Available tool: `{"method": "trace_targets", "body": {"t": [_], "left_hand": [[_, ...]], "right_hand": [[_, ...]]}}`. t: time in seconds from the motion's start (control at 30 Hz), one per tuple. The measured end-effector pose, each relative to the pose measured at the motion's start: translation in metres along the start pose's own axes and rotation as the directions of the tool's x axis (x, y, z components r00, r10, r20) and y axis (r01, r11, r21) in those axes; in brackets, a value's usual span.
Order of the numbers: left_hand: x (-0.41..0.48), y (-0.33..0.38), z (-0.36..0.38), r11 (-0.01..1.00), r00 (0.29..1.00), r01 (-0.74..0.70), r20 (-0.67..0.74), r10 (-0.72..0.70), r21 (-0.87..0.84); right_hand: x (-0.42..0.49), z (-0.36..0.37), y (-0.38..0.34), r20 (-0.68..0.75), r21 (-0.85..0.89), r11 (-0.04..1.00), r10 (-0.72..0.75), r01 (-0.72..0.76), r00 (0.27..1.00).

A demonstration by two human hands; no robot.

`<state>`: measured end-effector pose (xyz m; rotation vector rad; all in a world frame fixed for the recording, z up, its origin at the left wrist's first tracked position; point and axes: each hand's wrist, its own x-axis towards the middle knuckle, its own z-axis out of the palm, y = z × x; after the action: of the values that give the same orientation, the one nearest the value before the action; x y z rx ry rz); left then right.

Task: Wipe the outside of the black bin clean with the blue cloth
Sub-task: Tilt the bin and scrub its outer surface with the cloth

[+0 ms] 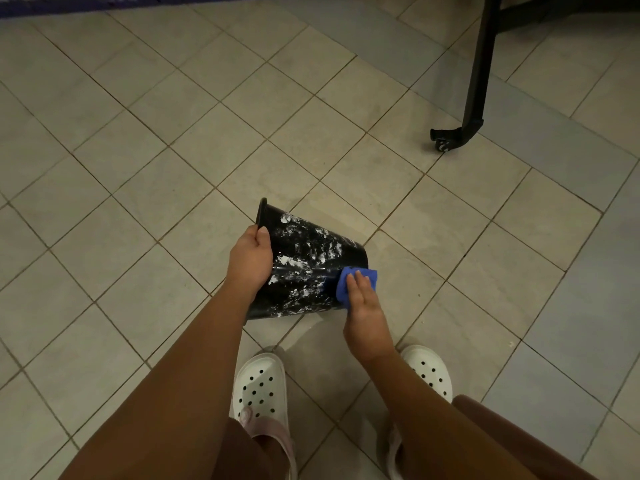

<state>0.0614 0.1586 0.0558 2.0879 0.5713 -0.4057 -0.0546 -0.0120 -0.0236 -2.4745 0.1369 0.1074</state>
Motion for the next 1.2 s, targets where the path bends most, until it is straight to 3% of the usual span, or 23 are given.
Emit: {"method": "trace_targets", "body": {"t": [0.2, 0.43, 0.63, 0.7, 0.83, 0.9, 1.07, 1.2], "left_hand": [[0.003, -0.001, -0.007, 0.999, 1.0, -0.007, 0.024, 0.006, 0.051], [0.002, -0.001, -0.005, 1.0, 1.0, 0.003, -0.004, -0.003, 0.014], [0.004, 0.0, -0.009, 0.992, 0.997, -0.061, 0.045, 0.056, 0.112], [0.004, -0.001, -0.008, 0.994, 0.998, -0.058, 0.041, 0.055, 0.096], [0.002, 0.0, -0.005, 0.992, 0.996, -0.084, 0.013, 0.083, 0.099], [0.002, 0.002, -0.005, 0.99, 0.996, -0.091, 0.007, 0.09, 0.108], [0.0, 0.002, -0.007, 0.99, 0.996, -0.084, 0.025, 0.082, 0.115], [-0.001, 0.001, -0.006, 0.996, 0.998, -0.057, 0.003, 0.057, 0.074]], "right_hand": [[-0.001, -0.001, -0.001, 0.065, 0.014, 0.972, -0.233, 0.233, 0.97], [0.012, -0.008, -0.012, 0.032, 0.008, 1.0, 0.017, -0.017, 0.999], [-0.003, -0.002, -0.013, 0.072, 0.022, 0.981, -0.196, 0.195, 0.978], [0.01, -0.008, -0.016, 0.054, 0.057, 0.985, -0.168, 0.165, 0.984], [0.02, -0.014, -0.009, 0.04, 0.045, 0.994, 0.099, -0.1, 0.994], [0.011, -0.013, -0.012, 0.032, 0.008, 0.996, 0.084, -0.085, 0.996], [0.003, -0.005, -0.024, 0.075, 0.031, 0.989, -0.149, 0.148, 0.986], [0.021, -0.011, -0.022, 0.081, 0.088, 0.996, 0.008, -0.015, 0.997]]}}
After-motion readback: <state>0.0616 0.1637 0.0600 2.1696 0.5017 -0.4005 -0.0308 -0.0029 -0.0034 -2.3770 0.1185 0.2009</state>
